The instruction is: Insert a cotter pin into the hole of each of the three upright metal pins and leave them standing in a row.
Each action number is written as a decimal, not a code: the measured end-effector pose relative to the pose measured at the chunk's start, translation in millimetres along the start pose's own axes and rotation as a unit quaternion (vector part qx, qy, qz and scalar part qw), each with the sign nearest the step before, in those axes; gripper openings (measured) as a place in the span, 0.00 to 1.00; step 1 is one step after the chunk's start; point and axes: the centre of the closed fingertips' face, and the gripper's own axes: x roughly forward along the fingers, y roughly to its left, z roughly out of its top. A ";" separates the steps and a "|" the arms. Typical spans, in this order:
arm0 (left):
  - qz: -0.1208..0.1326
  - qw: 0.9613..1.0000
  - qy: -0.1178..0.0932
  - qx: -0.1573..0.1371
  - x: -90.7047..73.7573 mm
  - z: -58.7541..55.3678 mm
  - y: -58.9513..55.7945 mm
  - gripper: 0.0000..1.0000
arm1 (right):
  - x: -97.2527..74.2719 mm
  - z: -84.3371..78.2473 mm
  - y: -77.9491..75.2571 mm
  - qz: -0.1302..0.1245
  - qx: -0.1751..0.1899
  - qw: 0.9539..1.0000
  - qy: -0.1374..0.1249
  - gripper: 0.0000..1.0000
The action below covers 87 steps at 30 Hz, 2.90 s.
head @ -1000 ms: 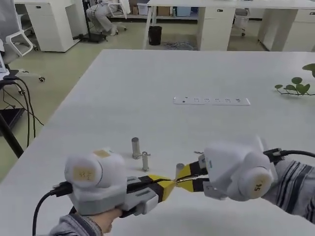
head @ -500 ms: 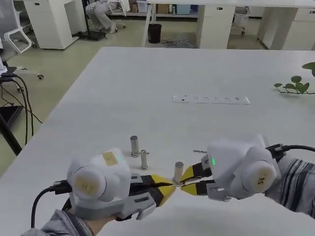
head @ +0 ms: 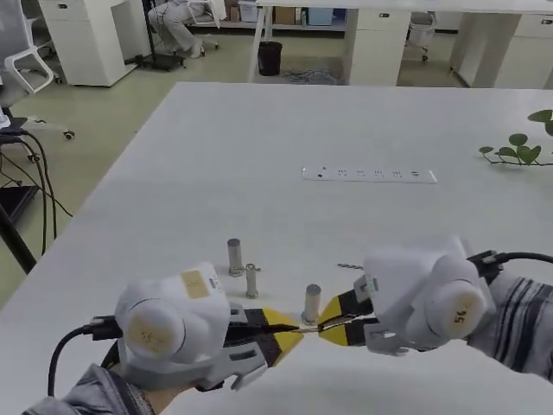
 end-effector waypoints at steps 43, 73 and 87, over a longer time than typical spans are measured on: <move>0.163 0.977 0.017 -0.137 76.0 -36.2 62.8 0.26 | 10.1 -93.6 -43.8 -0.083 0.110 0.989 0.057 0.00; 0.180 0.969 0.039 -0.167 96.9 -52.5 65.4 0.10 | 19.5 -90.4 -49.4 -0.080 0.098 0.991 0.054 0.00; 0.176 0.972 0.040 -0.154 97.2 -53.5 65.6 0.09 | 11.2 -81.7 -51.3 -0.060 0.055 0.994 0.077 0.00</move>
